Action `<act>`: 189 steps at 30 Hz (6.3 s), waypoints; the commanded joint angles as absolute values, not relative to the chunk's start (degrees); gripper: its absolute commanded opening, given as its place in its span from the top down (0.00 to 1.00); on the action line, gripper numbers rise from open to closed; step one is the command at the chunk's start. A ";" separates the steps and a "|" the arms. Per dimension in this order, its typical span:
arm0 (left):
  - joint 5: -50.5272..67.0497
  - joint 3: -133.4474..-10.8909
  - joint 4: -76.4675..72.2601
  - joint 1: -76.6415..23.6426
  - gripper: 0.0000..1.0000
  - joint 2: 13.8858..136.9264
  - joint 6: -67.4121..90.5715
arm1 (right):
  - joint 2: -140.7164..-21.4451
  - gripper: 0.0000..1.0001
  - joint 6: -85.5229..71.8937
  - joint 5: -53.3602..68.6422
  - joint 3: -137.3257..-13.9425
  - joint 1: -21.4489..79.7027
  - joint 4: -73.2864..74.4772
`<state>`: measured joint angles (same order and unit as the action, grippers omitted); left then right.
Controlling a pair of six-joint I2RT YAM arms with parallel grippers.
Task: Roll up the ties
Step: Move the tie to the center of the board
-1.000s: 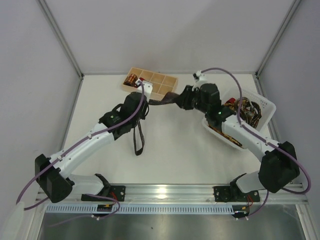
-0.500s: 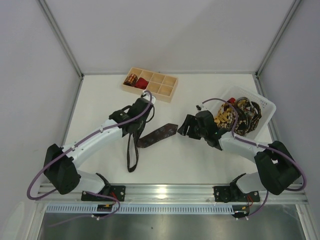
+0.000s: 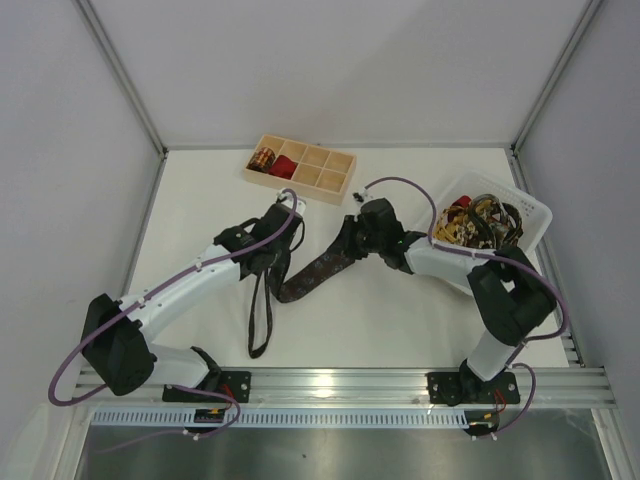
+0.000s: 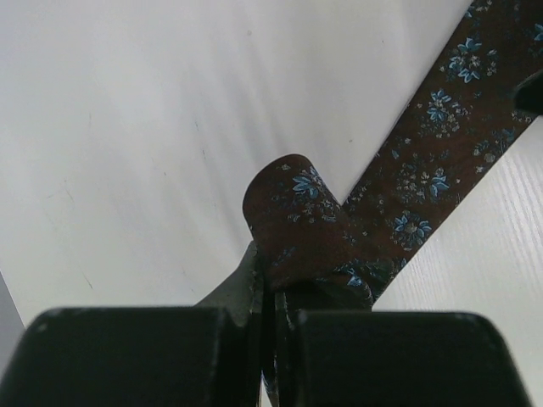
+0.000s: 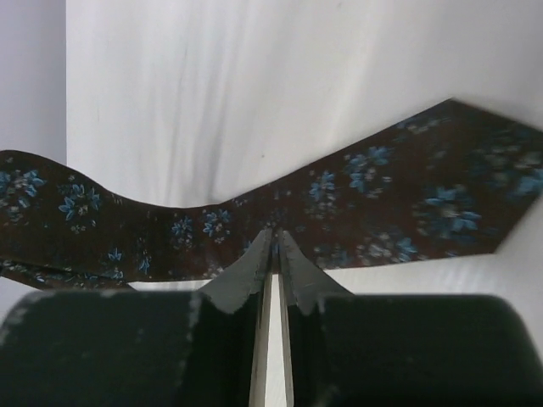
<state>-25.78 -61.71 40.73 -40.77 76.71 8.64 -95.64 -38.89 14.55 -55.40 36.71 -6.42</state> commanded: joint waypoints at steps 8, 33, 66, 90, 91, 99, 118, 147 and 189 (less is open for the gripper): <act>-20.22 -59.77 40.08 -40.52 1.00 71.64 9.93 | -97.66 0.63 -38.59 18.11 -56.51 38.50 -5.82; -12.13 -60.03 39.64 -40.52 1.00 63.90 11.34 | -96.34 0.48 -38.42 18.28 -53.35 35.77 -5.63; 6.42 -62.75 42.71 -40.43 0.99 51.68 19.25 | -75.85 0.11 1.14 -9.56 -47.29 70.30 -17.31; 14.05 -60.48 46.76 -40.34 1.00 48.78 21.09 | -64.18 0.82 -10.18 4.16 -60.55 58.91 25.72; 15.02 -58.90 46.67 -40.34 1.00 48.95 21.35 | -63.38 0.86 -12.98 11.79 -61.25 55.58 30.28; 28.98 -49.49 41.76 -40.34 1.00 52.47 24.43 | -65.73 0.87 -24.60 48.13 -61.45 42.11 37.00; 29.45 -36.38 24.78 -40.52 0.41 63.81 33.58 | -93.33 0.74 -20.31 34.37 -56.16 34.46 29.27; 12.91 -45.18 28.48 -40.69 0.07 44.65 28.04 | -84.81 0.50 -28.22 -13.82 -69.77 12.75 31.73; 0.72 -46.14 28.83 -40.78 0.13 34.03 31.29 | -104.73 0.37 -17.14 -22.94 -98.10 11.76 29.44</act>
<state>6.37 -43.92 30.94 -40.73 39.07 29.54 -120.14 -19.77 -21.47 -102.50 7.81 30.76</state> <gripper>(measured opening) 0.869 0.591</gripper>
